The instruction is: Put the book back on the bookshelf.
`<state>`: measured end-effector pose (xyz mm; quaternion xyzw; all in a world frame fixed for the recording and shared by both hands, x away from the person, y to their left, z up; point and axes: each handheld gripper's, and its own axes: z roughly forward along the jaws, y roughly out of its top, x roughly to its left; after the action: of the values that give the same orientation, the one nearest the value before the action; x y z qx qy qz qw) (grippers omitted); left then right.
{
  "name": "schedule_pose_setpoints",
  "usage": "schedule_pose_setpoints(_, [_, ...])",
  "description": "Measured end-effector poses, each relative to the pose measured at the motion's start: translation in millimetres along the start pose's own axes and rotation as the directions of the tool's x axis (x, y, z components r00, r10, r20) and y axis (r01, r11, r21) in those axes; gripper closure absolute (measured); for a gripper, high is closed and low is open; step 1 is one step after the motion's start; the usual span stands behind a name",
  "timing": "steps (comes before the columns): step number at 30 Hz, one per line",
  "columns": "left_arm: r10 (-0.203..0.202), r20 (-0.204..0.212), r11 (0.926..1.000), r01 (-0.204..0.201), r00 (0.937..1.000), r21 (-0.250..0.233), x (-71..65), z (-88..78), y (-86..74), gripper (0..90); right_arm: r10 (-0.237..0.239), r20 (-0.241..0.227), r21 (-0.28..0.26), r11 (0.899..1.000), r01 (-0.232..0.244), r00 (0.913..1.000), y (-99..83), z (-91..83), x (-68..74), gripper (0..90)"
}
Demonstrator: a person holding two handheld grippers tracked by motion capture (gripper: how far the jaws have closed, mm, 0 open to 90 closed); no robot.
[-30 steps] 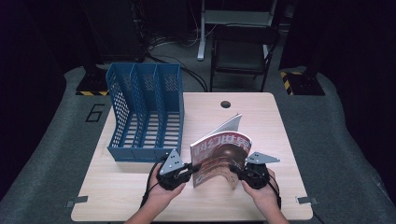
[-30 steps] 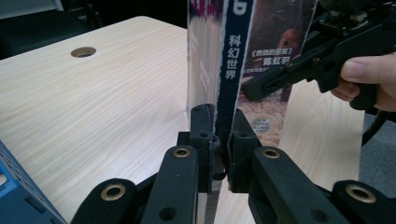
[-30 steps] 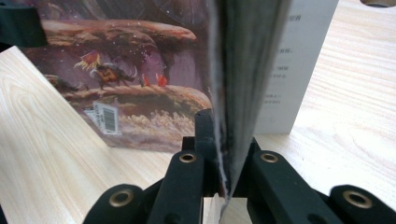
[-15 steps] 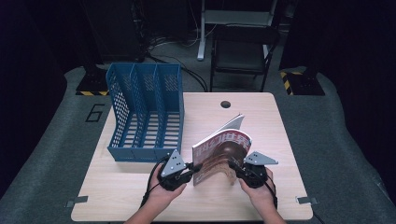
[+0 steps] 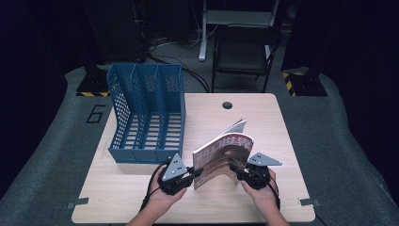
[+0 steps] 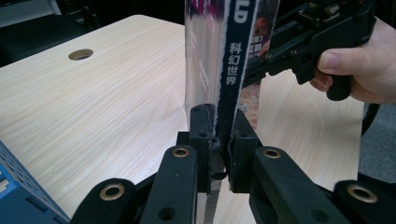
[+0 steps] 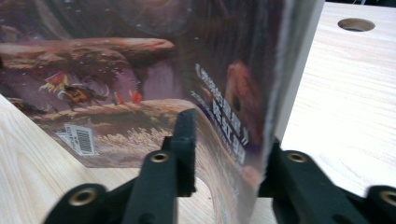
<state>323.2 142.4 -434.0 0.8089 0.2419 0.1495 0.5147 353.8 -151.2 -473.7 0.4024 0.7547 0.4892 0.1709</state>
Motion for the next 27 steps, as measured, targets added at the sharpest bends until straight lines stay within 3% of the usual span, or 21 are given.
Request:
schedule_pose_setpoints(8, [-0.003,0.017,0.9997,0.003,0.9998,0.026,-1.5,-0.3,6.5,74.9,0.014,-0.020,0.033,0.999,-0.014,0.9997,-4.4,0.7,-8.0,60.7])
schedule_pose_setpoints(15, [-0.080,0.036,0.9952,0.077,0.9962,0.059,2.9,1.8,19.8,65.5,0.041,-0.032,0.046,0.998,-0.040,0.9986,-6.6,0.7,-12.5,60.9])
schedule_pose_setpoints(27, [-0.053,0.034,0.9979,0.052,0.9980,0.040,4.9,-4.7,50.5,63.3,0.070,-0.033,0.075,0.995,-0.068,0.9970,-11.9,0.1,-18.4,62.0])
